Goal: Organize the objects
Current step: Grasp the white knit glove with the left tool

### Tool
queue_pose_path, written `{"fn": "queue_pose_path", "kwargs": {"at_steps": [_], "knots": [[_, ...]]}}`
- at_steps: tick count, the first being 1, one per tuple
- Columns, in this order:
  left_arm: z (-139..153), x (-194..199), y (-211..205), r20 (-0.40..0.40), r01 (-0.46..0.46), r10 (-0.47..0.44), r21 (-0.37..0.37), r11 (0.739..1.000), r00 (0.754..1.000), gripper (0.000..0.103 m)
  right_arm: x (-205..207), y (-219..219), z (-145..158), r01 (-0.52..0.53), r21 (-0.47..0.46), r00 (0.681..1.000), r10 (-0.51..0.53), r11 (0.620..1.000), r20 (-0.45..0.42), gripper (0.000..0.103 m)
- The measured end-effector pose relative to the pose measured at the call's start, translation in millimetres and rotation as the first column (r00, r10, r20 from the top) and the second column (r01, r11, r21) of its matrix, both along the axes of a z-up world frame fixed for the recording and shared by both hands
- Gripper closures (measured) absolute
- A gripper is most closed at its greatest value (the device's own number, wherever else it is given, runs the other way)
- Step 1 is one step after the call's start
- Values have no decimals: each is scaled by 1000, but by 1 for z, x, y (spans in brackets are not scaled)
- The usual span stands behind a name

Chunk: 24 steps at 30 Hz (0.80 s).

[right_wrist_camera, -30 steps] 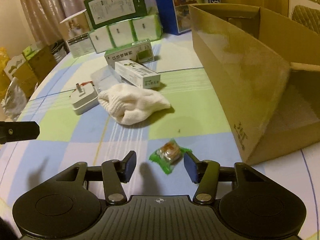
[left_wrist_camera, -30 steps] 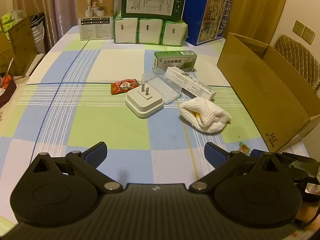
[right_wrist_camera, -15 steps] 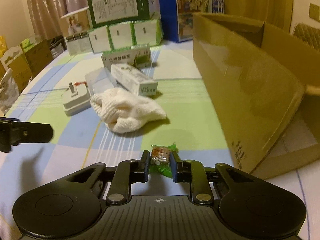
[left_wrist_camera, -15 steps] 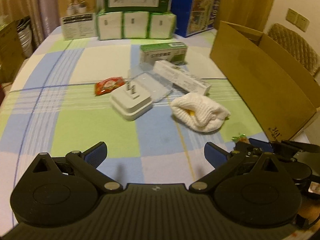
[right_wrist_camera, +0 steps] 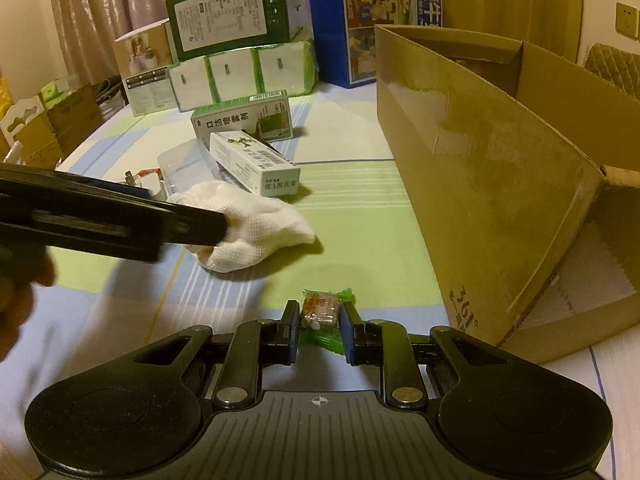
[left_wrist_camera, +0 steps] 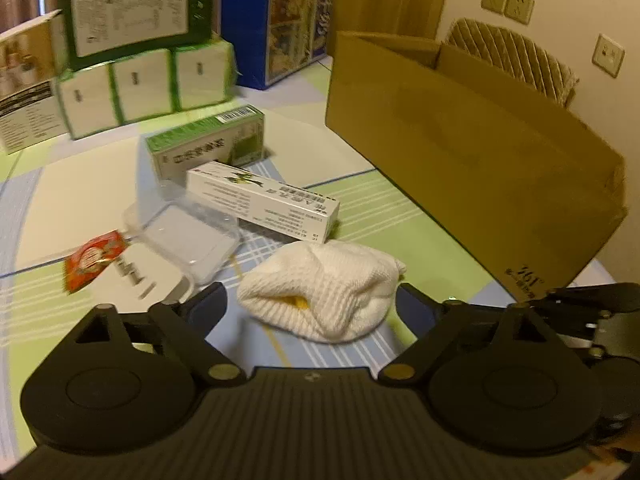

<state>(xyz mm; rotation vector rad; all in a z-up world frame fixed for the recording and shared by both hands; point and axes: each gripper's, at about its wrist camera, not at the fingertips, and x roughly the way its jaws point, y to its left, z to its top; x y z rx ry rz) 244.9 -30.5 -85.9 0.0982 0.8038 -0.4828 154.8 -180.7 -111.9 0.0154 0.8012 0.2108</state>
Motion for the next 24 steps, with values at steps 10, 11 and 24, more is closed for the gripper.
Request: {"fn": "queue_pose_path", "kwargs": {"at_steps": [10, 11, 24], "knots": [[-14, 1, -1, -32, -4, 4, 1, 1000, 999, 70, 0, 0, -1, -5, 12, 1000, 5, 1000, 4, 85], [-11, -3, 0, -36, -18, 18, 4, 1000, 999, 72, 0, 0, 0, -7, 14, 1000, 7, 1000, 3, 85], [31, -92, 26, -78, -215, 213, -21, 976, 974, 75, -38, 1, 36, -59, 26, 998, 58, 998, 35, 85]]}}
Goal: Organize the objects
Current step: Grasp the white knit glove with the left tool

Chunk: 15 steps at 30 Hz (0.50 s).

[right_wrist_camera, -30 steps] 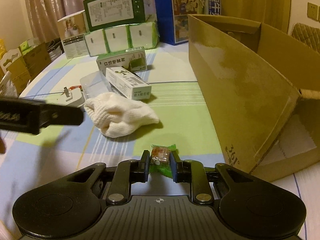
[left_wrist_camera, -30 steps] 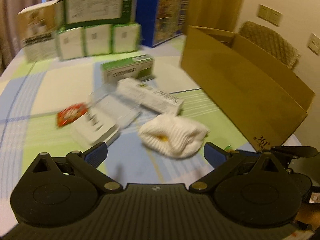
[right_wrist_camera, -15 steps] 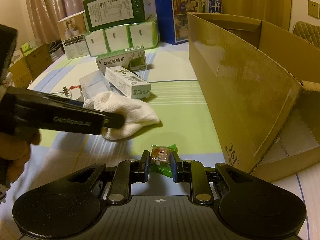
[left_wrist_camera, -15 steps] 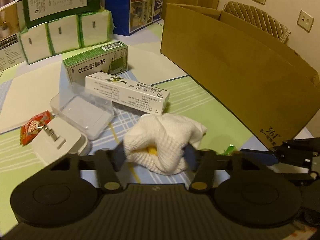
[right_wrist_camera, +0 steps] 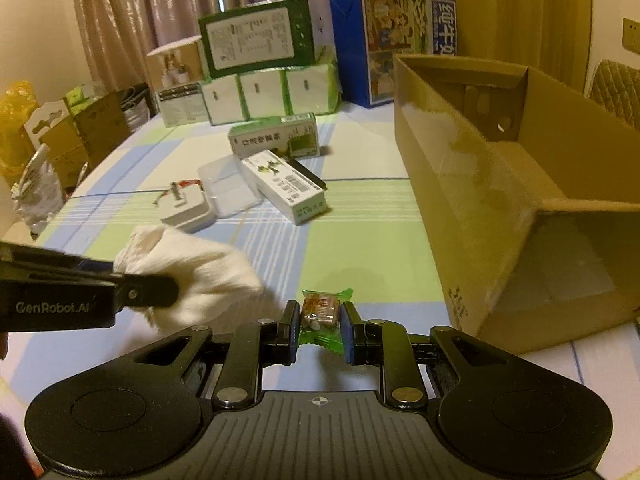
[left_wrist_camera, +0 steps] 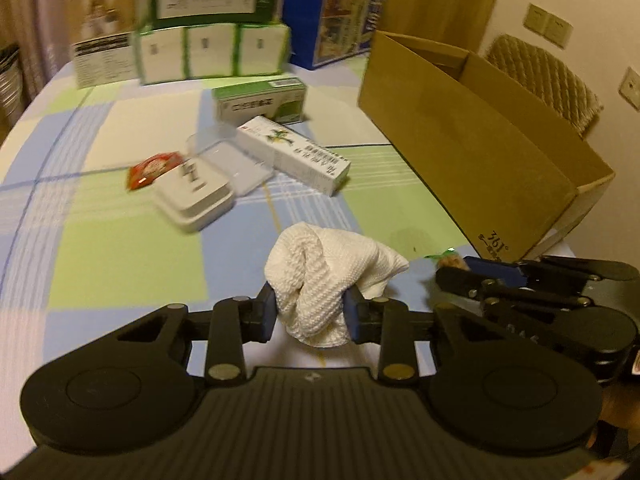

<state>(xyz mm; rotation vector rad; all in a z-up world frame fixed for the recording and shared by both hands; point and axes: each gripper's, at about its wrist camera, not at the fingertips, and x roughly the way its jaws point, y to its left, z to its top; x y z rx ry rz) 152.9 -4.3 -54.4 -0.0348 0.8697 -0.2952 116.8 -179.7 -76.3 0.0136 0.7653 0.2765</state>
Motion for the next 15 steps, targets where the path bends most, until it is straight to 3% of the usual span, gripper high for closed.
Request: {"fn": "queue_pose_path", "kwargs": {"at_steps": [5, 15], "knots": [[18, -32, 8, 6, -72, 72, -9, 997, 997, 75, -25, -5, 17, 4, 4, 1000, -4, 1000, 20, 85], [51, -74, 2, 51, -93, 94, -16, 996, 994, 75, -63, -12, 54, 12, 19, 997, -14, 1000, 80, 85]]}}
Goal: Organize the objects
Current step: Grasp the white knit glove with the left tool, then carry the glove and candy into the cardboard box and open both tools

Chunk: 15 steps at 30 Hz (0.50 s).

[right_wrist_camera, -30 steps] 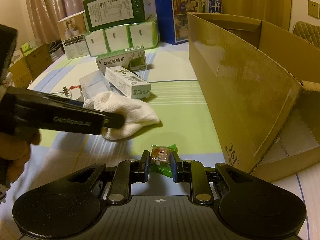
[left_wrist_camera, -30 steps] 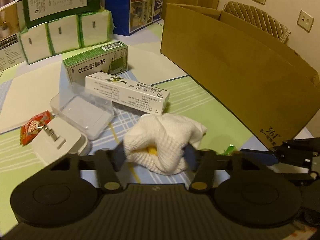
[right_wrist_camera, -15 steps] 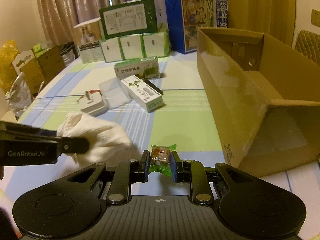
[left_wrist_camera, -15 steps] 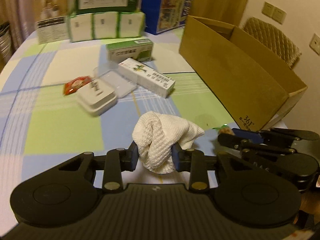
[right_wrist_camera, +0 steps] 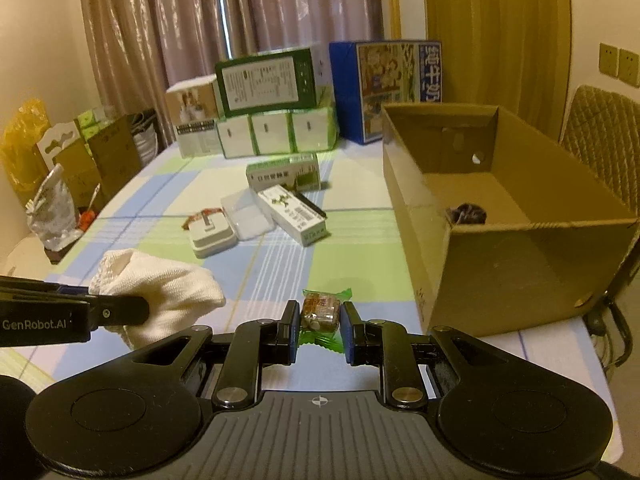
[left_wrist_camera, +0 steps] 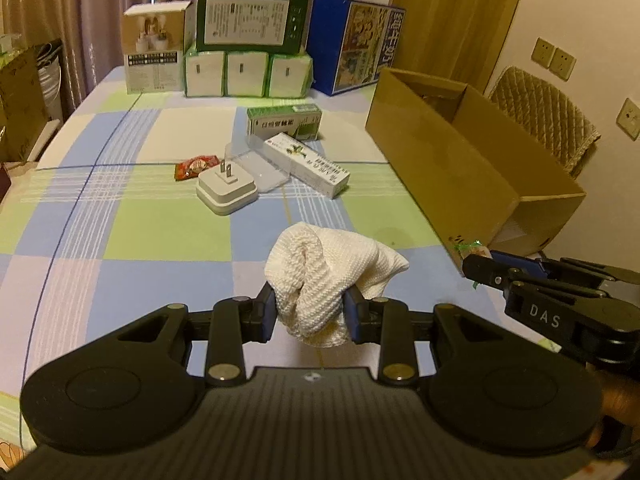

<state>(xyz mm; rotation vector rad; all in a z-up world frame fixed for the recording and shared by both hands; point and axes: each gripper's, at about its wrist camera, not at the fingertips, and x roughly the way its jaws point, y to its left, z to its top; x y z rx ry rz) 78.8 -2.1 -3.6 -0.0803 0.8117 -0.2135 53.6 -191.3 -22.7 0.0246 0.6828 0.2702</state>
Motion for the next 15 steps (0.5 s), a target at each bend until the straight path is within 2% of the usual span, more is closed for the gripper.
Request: {"fn": "queue_pose_path", "kwargs": {"at_steps": [6, 15], "knots": [[18, -16, -8, 30, 9, -9, -11, 1000, 1000, 75, -14, -8, 23, 14, 1, 999, -14, 1000, 42, 85], [34, -27, -22, 56, 38, -37, -9, 999, 998, 75, -27, -22, 39, 35, 3, 997, -36, 999, 71, 85]]}}
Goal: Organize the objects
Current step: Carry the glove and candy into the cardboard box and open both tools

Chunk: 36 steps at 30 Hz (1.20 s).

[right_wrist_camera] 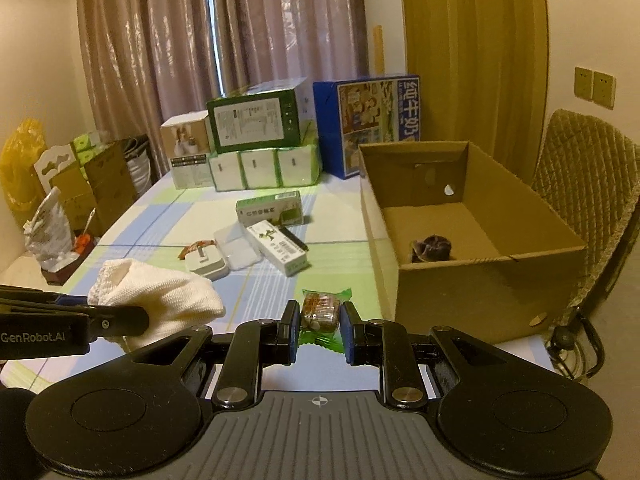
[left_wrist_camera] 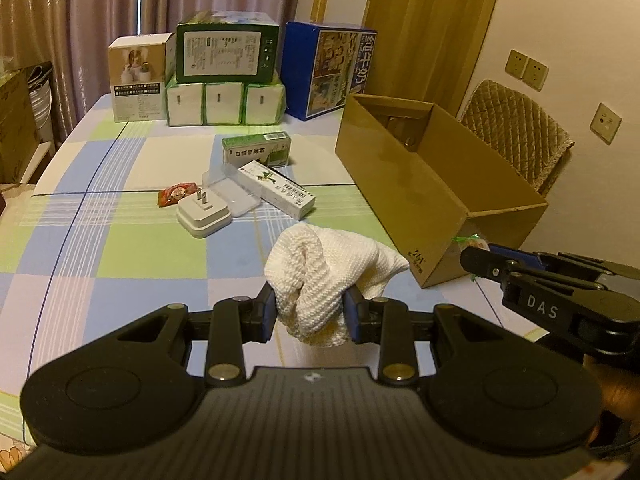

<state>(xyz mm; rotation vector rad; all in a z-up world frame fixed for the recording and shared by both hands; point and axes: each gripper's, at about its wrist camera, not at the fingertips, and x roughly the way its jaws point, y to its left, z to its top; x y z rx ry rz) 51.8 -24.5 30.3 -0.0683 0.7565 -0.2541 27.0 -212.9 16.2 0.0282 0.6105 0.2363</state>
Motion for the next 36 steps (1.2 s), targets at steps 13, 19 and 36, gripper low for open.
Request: {"fn": "queue_pose_path", "kwargs": {"at_steps": [13, 19, 36], "knots": [[9, -4, -10, 13, 16, -16, 11, 1000, 1000, 75, -5, -14, 10, 19, 11, 1000, -19, 1000, 16, 85], [11, -3, -14, 15, 27, -27, 16, 1000, 1000, 75, -4, -22, 12, 32, 16, 999, -33, 999, 18, 85], [21, 15, -62, 25, 129, -129, 9, 992, 991, 75, 6, -77, 29, 132, 2, 991, -132, 991, 34, 85]]}}
